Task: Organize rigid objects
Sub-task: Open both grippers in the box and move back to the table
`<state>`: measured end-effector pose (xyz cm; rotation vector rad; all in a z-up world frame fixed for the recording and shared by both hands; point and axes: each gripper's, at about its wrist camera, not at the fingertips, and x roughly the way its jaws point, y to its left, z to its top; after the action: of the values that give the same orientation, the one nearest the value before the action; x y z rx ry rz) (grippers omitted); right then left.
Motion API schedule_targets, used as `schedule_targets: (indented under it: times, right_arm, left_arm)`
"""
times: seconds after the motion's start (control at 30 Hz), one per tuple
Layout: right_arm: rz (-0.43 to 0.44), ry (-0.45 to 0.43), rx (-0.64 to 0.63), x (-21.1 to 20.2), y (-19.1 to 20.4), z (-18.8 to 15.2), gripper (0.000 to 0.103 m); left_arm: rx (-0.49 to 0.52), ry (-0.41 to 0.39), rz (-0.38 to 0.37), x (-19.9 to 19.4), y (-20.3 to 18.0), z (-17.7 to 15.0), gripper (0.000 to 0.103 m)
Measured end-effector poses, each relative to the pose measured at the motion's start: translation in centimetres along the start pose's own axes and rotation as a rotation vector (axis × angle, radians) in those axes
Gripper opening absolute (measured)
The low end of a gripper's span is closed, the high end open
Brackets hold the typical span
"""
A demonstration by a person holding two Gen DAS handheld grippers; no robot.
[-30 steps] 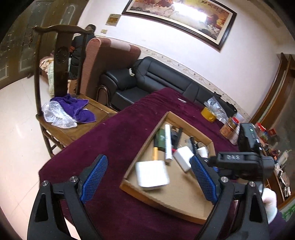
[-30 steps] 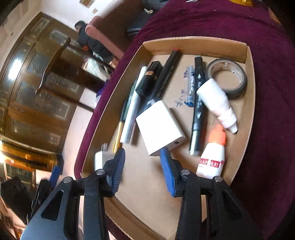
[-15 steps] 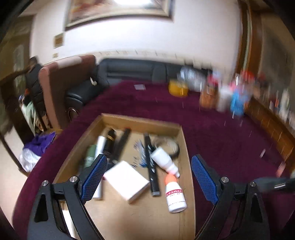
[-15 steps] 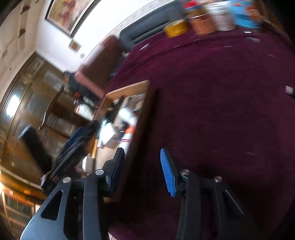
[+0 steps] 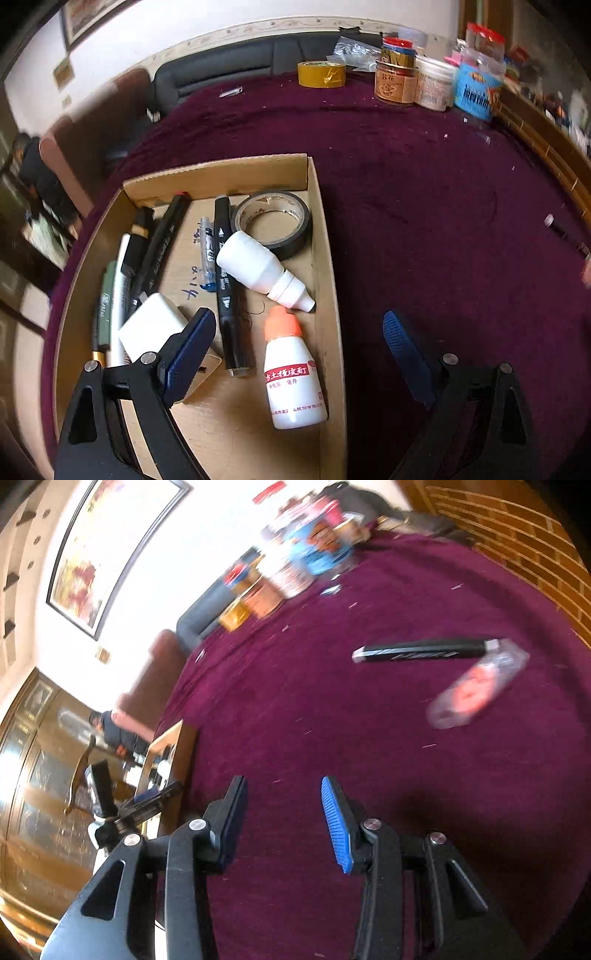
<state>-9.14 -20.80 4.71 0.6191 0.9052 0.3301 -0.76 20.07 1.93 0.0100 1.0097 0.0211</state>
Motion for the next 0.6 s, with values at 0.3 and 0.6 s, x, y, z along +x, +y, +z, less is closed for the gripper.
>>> schedule_targets:
  times: [0.3, 0.6]
  right_arm:
    - [-0.124, -0.039, 0.04, -1.0, -4.9, 6.2, 0.039]
    - [-0.283, 0.099, -0.024, 7.9, -5.8, 12.3, 0.04]
  left_arm:
    - [-0.02, -0.119, 0.001, -4.2, -0.5, -1.6, 0.089]
    - [-0.138, -0.296, -0.34, -14.5, -1.8, -4.7, 0.089]
